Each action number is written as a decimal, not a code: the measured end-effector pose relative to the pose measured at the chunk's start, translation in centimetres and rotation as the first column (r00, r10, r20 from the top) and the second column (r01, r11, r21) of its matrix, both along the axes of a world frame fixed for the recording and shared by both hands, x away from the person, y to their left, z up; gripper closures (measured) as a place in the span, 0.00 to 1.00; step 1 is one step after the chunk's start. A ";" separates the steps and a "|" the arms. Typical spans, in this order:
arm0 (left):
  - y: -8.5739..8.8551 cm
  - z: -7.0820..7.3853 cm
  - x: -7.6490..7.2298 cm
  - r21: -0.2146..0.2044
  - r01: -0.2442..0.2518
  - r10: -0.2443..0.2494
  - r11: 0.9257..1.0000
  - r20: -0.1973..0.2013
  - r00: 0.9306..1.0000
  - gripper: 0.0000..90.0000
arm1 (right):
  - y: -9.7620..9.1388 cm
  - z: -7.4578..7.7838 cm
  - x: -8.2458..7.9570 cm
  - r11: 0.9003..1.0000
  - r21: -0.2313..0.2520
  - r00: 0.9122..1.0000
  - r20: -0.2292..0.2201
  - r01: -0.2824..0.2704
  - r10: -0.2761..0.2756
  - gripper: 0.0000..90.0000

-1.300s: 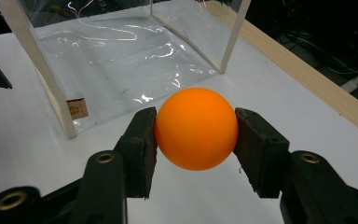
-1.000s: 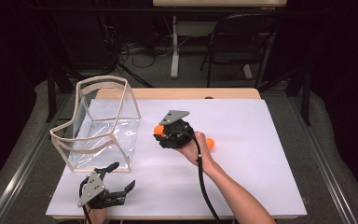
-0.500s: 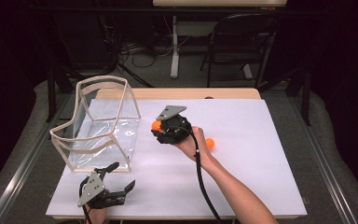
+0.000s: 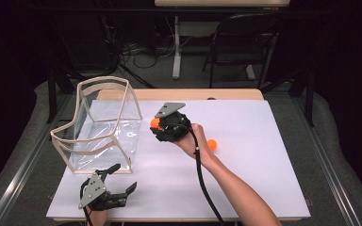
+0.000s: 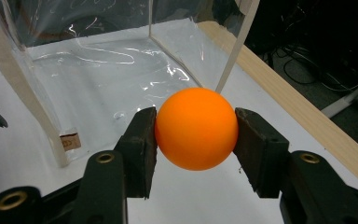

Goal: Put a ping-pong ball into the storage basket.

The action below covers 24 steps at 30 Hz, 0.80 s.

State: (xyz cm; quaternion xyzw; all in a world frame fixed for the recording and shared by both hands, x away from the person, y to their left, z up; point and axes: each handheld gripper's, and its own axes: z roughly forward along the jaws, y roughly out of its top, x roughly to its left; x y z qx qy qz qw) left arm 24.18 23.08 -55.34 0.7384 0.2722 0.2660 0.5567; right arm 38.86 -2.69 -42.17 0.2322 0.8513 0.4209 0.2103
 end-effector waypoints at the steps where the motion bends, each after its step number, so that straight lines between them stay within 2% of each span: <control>1: 0.0 0.0 0.0 0.000 0.001 -0.001 1.000 0.000 1.000 0.17 | 0.0 0.0 0.0 1.000 -0.001 1.000 0.002 -0.001 0.001 0.56; 24: 0.1 0.0 0.0 -0.003 -0.001 0.001 1.000 0.002 1.000 0.17 | 1.1 1.2 0.7 1.000 0.000 1.000 0.008 -0.011 0.011 0.56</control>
